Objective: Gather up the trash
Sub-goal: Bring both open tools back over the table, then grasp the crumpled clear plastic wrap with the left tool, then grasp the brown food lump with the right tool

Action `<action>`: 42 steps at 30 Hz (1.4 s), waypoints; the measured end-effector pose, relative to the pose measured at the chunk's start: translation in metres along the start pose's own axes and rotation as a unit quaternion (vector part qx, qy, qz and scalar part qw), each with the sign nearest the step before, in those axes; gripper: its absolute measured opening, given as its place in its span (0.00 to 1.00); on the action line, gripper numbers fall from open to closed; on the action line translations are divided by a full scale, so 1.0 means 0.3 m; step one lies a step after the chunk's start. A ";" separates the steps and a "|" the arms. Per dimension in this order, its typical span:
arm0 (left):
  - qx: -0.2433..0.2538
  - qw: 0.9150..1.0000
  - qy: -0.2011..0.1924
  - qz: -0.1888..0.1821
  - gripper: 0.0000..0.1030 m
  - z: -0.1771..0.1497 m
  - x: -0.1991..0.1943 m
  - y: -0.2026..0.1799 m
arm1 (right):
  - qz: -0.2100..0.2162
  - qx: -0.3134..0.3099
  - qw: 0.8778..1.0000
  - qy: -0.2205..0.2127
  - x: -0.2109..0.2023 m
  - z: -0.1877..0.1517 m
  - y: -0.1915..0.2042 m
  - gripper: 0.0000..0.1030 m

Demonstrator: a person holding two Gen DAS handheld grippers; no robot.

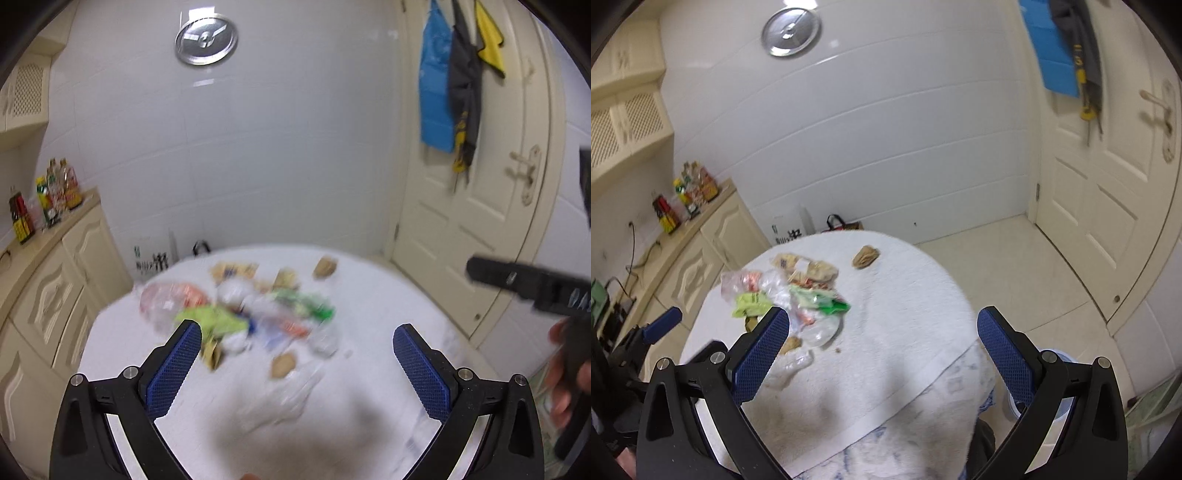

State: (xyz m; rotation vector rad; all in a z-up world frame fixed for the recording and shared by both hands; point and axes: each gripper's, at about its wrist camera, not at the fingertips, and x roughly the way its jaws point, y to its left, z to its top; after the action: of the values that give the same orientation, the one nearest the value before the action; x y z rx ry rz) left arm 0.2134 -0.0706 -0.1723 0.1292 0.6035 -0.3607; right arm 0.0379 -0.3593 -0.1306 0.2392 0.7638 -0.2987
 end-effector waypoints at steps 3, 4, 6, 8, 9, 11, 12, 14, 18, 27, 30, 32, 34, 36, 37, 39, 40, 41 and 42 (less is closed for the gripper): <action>0.000 0.999 0.038 0.001 0.99 -0.071 0.054 0.015 | 0.005 -0.010 1.000 0.014 0.028 -0.027 0.036 1.00; -0.003 0.999 0.051 -0.003 0.99 -0.089 0.077 0.019 | 0.004 -0.014 1.000 0.019 0.039 -0.035 0.047 1.00; -0.009 0.997 0.071 -0.011 0.99 -0.101 0.132 0.012 | 0.004 -0.019 0.999 0.028 0.058 -0.053 0.069 1.00; -0.021 0.995 0.093 -0.020 0.99 -0.137 0.183 0.011 | 0.004 -0.023 0.999 0.036 0.079 -0.071 0.080 1.00; -0.025 0.995 0.099 -0.022 0.99 -0.141 0.202 0.016 | 0.003 -0.024 0.999 0.040 0.088 -0.077 0.088 1.00; -0.036 0.992 0.116 -0.028 0.97 -0.170 0.247 0.019 | 0.002 -0.025 0.998 0.051 0.115 -0.091 0.092 1.00; -0.040 0.991 0.122 -0.031 0.91 -0.170 0.267 0.024 | 0.003 -0.025 0.998 0.055 0.127 -0.096 0.094 1.00; -0.053 0.988 0.136 -0.046 0.75 -0.182 0.297 0.025 | 0.003 -0.025 0.998 0.064 0.150 -0.111 0.097 1.00; -0.060 0.986 0.147 -0.053 0.44 -0.190 0.331 0.050 | 0.006 -0.026 0.997 0.077 0.192 -0.126 0.107 1.00; -0.113 0.983 0.135 -0.048 0.19 -0.162 0.294 0.219 | 0.020 -0.045 0.993 0.104 0.287 -0.180 0.166 1.00; -0.126 0.983 0.130 -0.035 0.19 -0.153 0.252 0.273 | 0.029 -0.058 0.992 0.110 0.310 -0.196 0.206 1.00; -0.136 0.982 0.125 -0.027 0.19 -0.159 0.220 0.306 | 0.036 -0.068 0.991 0.113 0.327 -0.206 0.239 1.00; -0.143 0.982 0.121 -0.019 0.19 -0.171 0.185 0.338 | 0.044 -0.078 0.989 0.118 0.347 -0.219 0.272 1.00; -0.146 0.982 0.119 -0.013 0.19 -0.185 0.149 0.365 | 0.053 -0.087 0.987 0.124 0.371 -0.228 0.302 1.00; -0.150 0.982 0.118 -0.009 0.19 -0.189 0.141 0.380 | 0.058 -0.093 0.986 0.129 0.387 -0.236 0.319 0.99; -0.158 0.981 0.117 -0.004 0.19 -0.199 0.117 0.401 | 0.062 -0.102 0.983 0.137 0.419 -0.250 0.349 0.95; -0.162 0.980 0.116 -0.001 0.19 -0.201 0.109 0.409 | 0.063 -0.106 0.983 0.140 0.435 -0.255 0.361 0.90; -0.165 0.980 0.115 0.000 0.19 -0.206 0.097 0.419 | 0.062 -0.107 0.982 0.141 0.450 -0.257 0.371 0.86; -0.167 0.979 0.115 0.001 0.19 -0.210 0.086 0.429 | 0.061 -0.108 0.982 0.142 0.467 -0.258 0.381 0.82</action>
State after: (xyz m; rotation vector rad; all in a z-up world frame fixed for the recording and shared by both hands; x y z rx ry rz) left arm 0.2471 0.0555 -0.2370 -0.1539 0.8837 -0.2381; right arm 0.1241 -0.2531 -0.2720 0.1230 1.0515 -0.0625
